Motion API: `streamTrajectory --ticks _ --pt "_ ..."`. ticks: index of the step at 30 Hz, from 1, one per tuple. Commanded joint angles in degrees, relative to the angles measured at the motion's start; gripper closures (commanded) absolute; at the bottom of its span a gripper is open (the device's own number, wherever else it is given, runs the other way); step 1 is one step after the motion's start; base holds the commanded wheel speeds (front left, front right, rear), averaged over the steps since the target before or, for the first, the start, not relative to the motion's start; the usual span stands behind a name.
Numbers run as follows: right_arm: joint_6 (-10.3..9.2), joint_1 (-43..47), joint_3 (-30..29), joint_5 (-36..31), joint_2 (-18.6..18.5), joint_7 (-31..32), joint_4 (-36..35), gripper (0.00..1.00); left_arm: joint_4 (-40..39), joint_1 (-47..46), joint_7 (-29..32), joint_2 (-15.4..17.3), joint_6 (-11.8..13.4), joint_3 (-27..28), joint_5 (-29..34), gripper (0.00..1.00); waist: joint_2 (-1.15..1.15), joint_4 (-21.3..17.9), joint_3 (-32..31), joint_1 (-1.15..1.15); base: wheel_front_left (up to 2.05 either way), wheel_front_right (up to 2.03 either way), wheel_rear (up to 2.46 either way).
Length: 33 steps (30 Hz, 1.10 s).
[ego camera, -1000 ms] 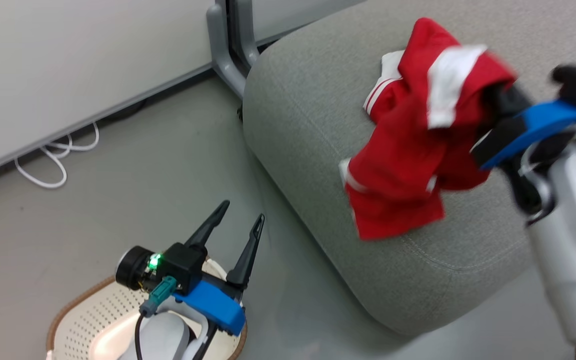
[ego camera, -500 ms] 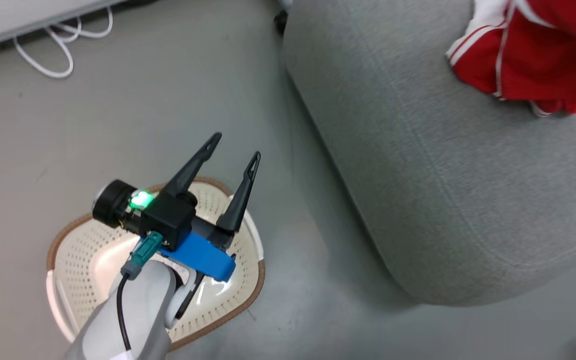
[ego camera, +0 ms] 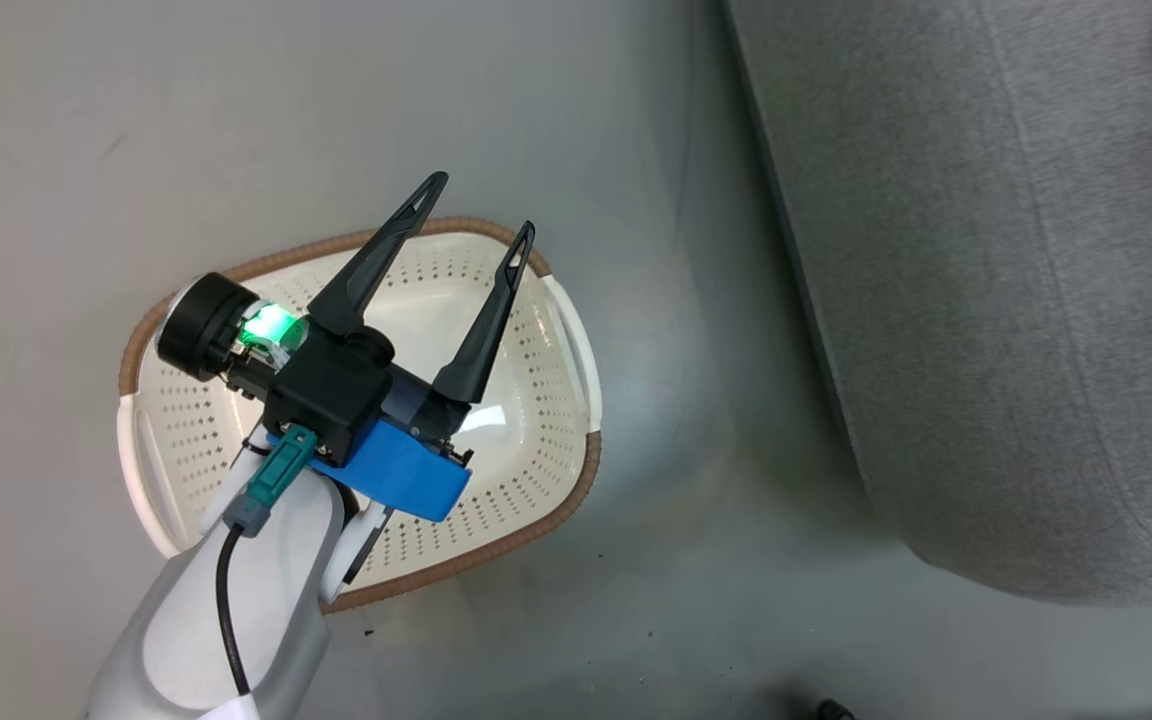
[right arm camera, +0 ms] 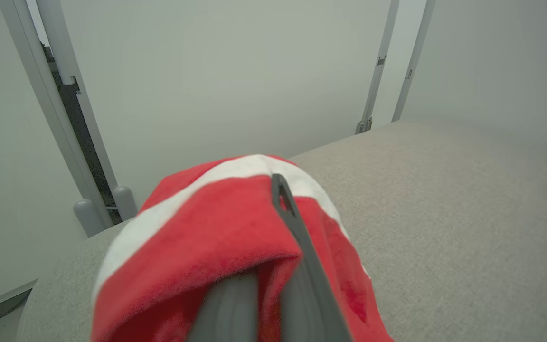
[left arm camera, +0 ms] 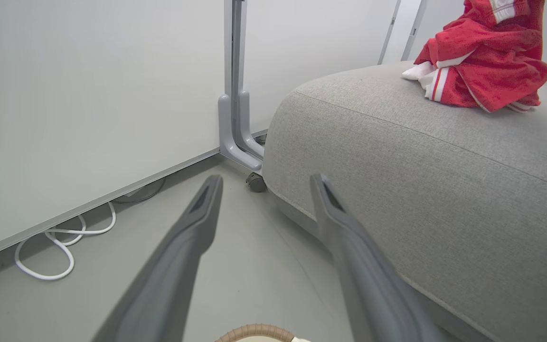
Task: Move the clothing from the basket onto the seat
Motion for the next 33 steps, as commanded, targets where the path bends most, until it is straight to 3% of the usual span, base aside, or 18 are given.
streamTrajectory --ticks 1,16,17,18,20,21,22,23,33 --pt "0.01 0.79 -0.09 -0.42 0.43 -1.15 1.46 1.0 -0.37 -0.84 -0.17 0.09 -0.06 0.26 0.41 0.0 0.0 1.29 1.72 -0.01 0.0 0.0 0.0" --pt "0.01 -0.96 4.81 1.35 -0.72 -4.31 7.92 1.0 0.12 -1.22 -0.17 -0.66 -0.06 0.44 0.74 0.0 0.0 0.88 1.45 -0.01 0.0 0.0 0.0" --pt "0.01 -1.13 5.95 1.86 -0.81 -4.52 8.34 0.72 0.24 -1.16 -0.16 -0.77 -0.06 0.32 0.83 0.0 0.0 0.75 1.27 -0.01 0.0 0.0 0.0" --pt "0.01 -1.09 6.68 1.89 -0.89 -4.6 8.51 0.6 0.33 -1.13 -0.17 -0.84 -0.06 0.3 0.81 0.0 0.0 0.72 1.16 -0.01 0.0 0.0 0.0" --pt "0.01 -1.04 7.29 2.16 -0.93 -4.66 8.77 0.54 0.39 -1.13 -0.17 -0.9 -0.06 0.31 0.77 0.0 0.0 0.69 1.08 -0.01 0.0 0.0 0.0" --pt "0.01 -1.02 7.79 2.48 -1.08 -4.69 9.07 0.4 0.43 -1.15 -0.16 -0.93 -0.06 0.34 0.74 0.0 0.0 0.66 1.03 -0.01 0.0 0.0 0.0" --pt "0.01 -1.01 8.25 2.68 -1.29 -4.74 9.3 0.11 0.45 -1.2 -0.16 -0.97 -0.06 0.37 0.73 0.0 0.0 0.66 0.96 -0.01 0.0 0.0 0.0" --pt "0.01 -1.02 8.56 3.02 -1.46 -4.76 9.46 0.0 0.46 -1.26 -0.16 -1.02 -0.06 0.36 0.69 0.0 0.0 0.7 0.85 -0.01 0.0 0.0 0.0" --pt "0.01 2.06 12.82 4.58 -3.08 -5.36 9.58 0.0 1.72 0.62 -0.17 -3.25 -0.06 0.02 -0.52 0.0 0.0 2.43 -4.03 -0.01 0.0 0.0 0.0"
